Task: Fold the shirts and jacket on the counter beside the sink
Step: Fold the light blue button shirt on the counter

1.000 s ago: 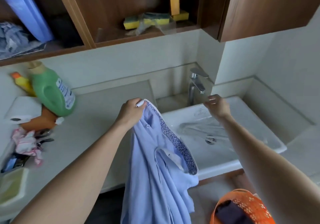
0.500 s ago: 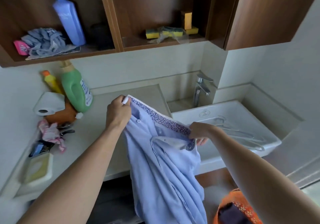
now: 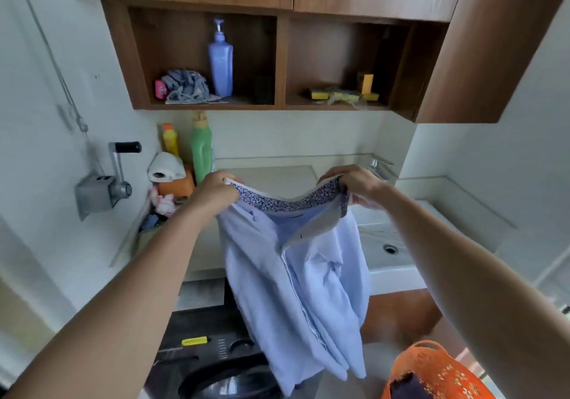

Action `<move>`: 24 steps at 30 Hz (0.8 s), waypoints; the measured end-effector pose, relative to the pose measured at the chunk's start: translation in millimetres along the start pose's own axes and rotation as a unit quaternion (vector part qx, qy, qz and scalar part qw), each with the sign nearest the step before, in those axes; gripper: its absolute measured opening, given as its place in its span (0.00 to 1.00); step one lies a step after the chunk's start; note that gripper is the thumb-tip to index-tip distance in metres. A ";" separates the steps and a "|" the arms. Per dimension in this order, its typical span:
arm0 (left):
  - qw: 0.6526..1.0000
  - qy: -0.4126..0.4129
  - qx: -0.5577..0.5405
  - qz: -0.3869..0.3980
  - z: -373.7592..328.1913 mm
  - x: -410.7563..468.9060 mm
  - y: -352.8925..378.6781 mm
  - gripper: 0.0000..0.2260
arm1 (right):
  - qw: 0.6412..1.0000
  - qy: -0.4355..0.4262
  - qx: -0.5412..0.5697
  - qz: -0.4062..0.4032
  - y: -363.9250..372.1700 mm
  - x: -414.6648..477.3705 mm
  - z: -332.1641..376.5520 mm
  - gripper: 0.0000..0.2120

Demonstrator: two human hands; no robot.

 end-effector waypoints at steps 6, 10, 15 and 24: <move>0.999 0.033 -0.033 0.003 -31.7 8.6 -38.2 0.10 | 0.994 -0.103 -0.040 -0.022 6.2 -16.0 86.6 0.20; 0.991 0.022 0.129 0.038 -23.6 33.3 -45.3 0.03 | 0.994 -0.092 0.025 -0.047 -3.8 6.2 95.1 0.18; 0.962 -0.014 0.269 -0.049 7.6 77.9 -67.7 0.07 | 0.997 -0.014 0.073 -0.036 1.8 79.5 58.0 0.16; 0.972 -0.136 0.185 -0.045 59.3 214.9 -31.9 0.09 | 0.999 -0.029 0.016 -0.024 9.7 256.3 52.7 0.20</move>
Point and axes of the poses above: each hand's wrist, its own x-axis towards the middle knuckle, its own y-axis out of the palm, z = x × y, the point moved 9 cm from there along x, towards the middle knuckle, and after that the axes turned 5 degrees about y, right-handed, at the moved point
